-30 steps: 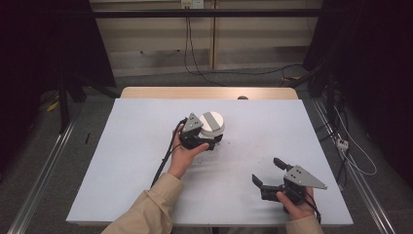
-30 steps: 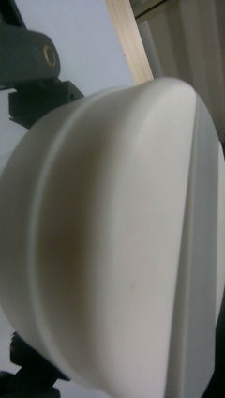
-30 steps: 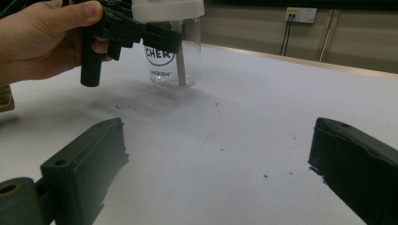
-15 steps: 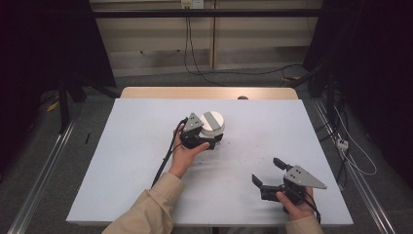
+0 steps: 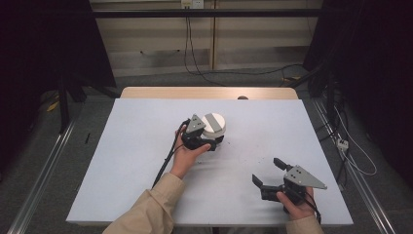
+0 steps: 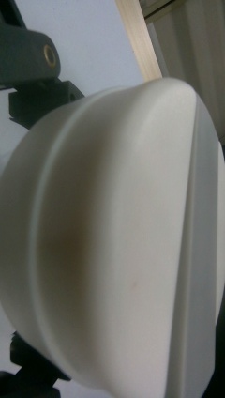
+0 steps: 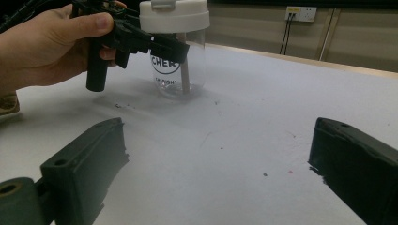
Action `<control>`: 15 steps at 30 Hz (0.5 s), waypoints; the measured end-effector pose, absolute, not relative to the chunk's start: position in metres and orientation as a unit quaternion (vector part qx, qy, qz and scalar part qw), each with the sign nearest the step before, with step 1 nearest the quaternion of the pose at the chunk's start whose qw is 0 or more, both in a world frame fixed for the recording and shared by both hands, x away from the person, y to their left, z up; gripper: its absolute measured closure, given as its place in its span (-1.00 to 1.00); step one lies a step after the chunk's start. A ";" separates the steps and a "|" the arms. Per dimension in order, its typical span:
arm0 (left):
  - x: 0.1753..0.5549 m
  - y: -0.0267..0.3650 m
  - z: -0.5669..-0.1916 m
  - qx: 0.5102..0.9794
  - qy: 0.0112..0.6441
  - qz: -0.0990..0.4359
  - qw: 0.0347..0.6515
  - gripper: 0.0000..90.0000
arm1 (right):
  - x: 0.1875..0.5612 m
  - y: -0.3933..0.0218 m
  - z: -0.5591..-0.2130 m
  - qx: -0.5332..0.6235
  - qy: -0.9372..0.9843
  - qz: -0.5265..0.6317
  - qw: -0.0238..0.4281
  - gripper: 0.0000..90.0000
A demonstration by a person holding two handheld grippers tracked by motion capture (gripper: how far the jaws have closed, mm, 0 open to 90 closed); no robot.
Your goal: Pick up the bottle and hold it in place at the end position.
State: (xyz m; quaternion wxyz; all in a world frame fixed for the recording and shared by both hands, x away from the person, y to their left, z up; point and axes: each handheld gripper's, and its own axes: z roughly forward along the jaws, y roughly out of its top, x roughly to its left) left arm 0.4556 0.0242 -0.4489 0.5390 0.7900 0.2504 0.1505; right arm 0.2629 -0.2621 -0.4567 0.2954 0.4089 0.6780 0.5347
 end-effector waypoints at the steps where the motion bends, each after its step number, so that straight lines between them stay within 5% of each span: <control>1: 0.456 0.025 -0.449 0.790 0.251 0.151 0.538 -0.59 | 0.263 -0.262 -0.457 0.409 0.678 0.535 0.295 -0.92; 15: 0.457 0.029 -0.450 0.794 0.254 0.157 0.529 -0.59 | 0.263 -0.262 -0.457 0.406 0.680 0.534 0.297 -0.92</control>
